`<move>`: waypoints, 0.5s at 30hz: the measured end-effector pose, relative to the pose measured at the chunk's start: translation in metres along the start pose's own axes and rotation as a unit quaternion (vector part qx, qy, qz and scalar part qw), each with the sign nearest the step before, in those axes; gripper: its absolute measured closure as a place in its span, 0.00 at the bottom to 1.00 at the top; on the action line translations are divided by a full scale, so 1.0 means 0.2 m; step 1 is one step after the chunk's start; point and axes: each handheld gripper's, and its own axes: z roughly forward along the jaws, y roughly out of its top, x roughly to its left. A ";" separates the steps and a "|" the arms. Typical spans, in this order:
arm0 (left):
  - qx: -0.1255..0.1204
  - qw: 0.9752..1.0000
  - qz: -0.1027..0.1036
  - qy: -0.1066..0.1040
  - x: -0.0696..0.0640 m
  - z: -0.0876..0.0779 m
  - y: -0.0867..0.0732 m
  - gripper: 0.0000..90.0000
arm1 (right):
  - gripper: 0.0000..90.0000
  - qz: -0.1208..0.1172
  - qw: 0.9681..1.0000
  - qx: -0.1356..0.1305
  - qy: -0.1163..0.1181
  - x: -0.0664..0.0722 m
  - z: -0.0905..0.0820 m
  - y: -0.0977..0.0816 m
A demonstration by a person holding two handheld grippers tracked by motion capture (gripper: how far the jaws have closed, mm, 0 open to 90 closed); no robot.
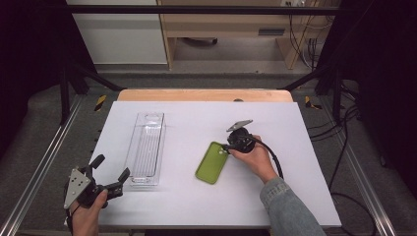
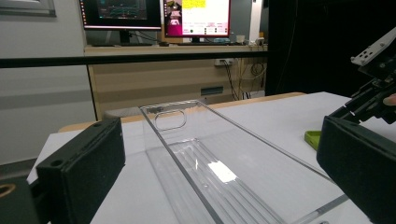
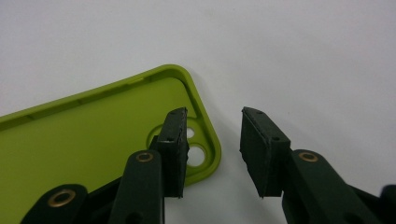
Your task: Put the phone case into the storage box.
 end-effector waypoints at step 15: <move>0.002 1.000 0.000 0.000 0.00 0.00 0.00 0.01 | 0.80 -0.003 1.000 0.015 0.015 -0.03 0.02 -0.02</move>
